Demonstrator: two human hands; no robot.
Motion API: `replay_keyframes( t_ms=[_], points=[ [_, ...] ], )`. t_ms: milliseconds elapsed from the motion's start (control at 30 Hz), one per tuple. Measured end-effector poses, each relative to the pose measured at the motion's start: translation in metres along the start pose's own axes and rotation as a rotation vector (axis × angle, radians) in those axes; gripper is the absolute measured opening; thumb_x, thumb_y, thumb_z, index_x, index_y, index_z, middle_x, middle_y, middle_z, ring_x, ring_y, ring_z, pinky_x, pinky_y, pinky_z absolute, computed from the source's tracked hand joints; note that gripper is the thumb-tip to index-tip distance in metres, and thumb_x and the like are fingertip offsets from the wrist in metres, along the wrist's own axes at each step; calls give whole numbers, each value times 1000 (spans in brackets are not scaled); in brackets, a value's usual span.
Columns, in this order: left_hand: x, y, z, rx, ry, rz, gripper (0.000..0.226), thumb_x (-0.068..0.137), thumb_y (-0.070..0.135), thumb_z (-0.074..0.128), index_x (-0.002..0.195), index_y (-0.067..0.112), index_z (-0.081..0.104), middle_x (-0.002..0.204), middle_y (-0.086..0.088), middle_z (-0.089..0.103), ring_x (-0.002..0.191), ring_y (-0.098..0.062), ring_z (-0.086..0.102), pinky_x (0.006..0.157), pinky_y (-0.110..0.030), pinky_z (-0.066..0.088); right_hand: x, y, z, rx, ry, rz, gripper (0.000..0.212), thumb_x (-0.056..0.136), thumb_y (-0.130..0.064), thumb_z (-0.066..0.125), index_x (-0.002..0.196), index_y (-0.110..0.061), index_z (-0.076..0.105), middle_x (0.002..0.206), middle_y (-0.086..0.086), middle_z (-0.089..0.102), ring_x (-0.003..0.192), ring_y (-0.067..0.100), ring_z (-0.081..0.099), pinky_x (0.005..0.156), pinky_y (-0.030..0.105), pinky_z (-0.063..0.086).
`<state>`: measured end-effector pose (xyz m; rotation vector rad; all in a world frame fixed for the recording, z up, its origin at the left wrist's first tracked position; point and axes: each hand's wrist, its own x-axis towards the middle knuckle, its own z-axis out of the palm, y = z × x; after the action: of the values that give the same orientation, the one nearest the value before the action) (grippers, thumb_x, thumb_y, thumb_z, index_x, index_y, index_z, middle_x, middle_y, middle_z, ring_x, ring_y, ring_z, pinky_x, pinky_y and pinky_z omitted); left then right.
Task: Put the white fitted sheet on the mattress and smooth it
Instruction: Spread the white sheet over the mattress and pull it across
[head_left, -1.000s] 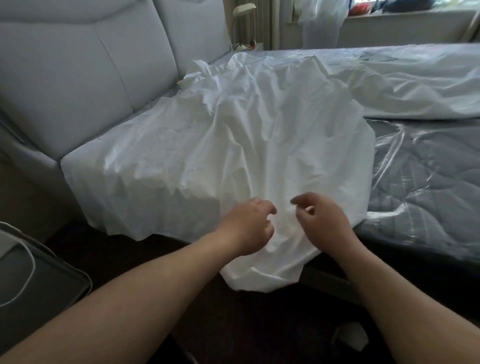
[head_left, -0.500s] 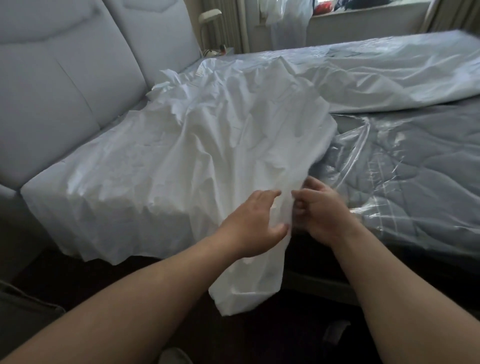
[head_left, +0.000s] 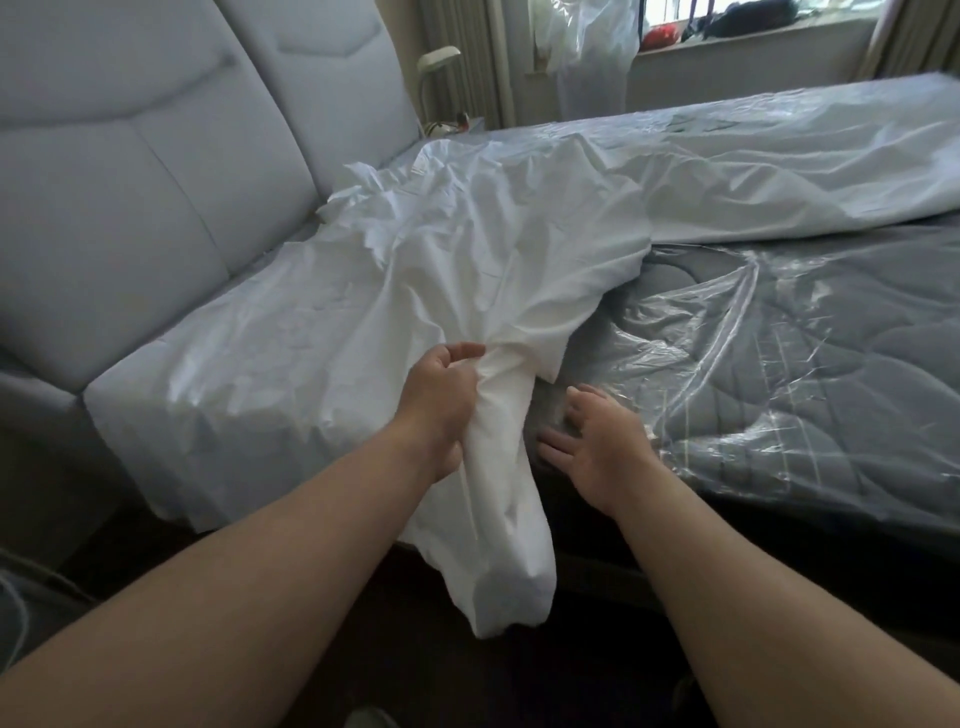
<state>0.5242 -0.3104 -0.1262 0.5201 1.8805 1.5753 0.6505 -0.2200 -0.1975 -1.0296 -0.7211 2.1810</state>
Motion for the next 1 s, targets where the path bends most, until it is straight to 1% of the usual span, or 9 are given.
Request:
replay_keyframes(
  t_ms=[133, 233, 367, 467, 567, 700, 767, 900, 1000],
  points=[
    [-3, 15, -17, -33, -9, 44, 24, 98, 6, 51, 101, 19, 72, 108, -14, 74, 97, -29, 72, 85, -47, 61, 13, 18, 20, 113, -196, 220, 48, 103, -36, 57, 144, -13, 45, 139, 26, 54, 103, 46, 71, 79, 51, 61],
    [-3, 20, -26, -34, 18, 31, 32, 94, -1, 46, 97, 16, 74, 109, -15, 74, 100, -31, 72, 86, -46, 62, 17, 31, 39, 44, -221, 231, 44, 102, -43, 56, 129, -9, 63, 113, 15, 71, 84, 27, 71, 68, 37, 59],
    [-1, 21, -38, -6, 28, 30, 34, 93, -3, 48, 105, 14, 75, 109, -15, 76, 101, -31, 73, 88, -47, 61, 38, 34, 50, 126, -99, 216, 34, 101, -44, 58, 111, -13, 67, 76, 6, 63, 46, 11, 40, 50, 26, 44],
    [1, 19, -45, 45, -9, 51, 36, 96, -2, 47, 113, 14, 74, 107, -11, 77, 100, -27, 75, 87, -43, 61, 60, 26, 52, 188, -66, 118, 33, 100, -29, 62, 133, -27, 55, 69, 1, 61, 47, 9, 43, 47, 22, 43],
    [3, 18, -50, 96, -49, 67, 38, 97, -2, 46, 117, 15, 73, 107, -7, 78, 99, -23, 75, 86, -40, 61, 82, 18, 54, 67, -27, -47, 64, 93, -8, 63, 139, -48, 44, 69, 0, 58, 50, 11, 45, 43, 24, 38],
    [7, 17, -57, 225, -18, 122, 40, 97, 2, 46, 116, 23, 75, 106, -4, 78, 94, -22, 75, 82, -40, 63, 97, 8, 54, -158, 200, -212, 12, 99, -24, 58, 107, -25, 66, 78, 3, 63, 55, 18, 52, 46, 30, 46],
    [10, 18, -60, 329, 0, 157, 40, 97, 5, 46, 121, 23, 73, 109, -4, 76, 92, -19, 73, 82, -38, 63, 93, -3, 44, -288, 293, -339, 8, 98, -28, 57, 98, -25, 64, 89, 5, 69, 73, 24, 63, 64, 39, 56],
    [12, 31, -54, 658, 17, 272, 43, 97, 11, 47, 137, 14, 64, 135, -3, 66, 124, -20, 60, 109, -41, 48, 69, -52, 25, -513, 356, -541, 12, 96, -28, 53, 101, -20, 61, 101, 10, 71, 87, 26, 66, 76, 41, 55],
    [4, 45, -41, 745, 6, 367, 41, 96, 8, 46, 131, 15, 68, 120, 0, 71, 111, -21, 63, 96, -32, 50, 31, -106, 31, -595, 395, -769, 17, 95, -20, 51, 107, -14, 62, 97, 4, 68, 89, 25, 63, 76, 37, 48]
  ],
)
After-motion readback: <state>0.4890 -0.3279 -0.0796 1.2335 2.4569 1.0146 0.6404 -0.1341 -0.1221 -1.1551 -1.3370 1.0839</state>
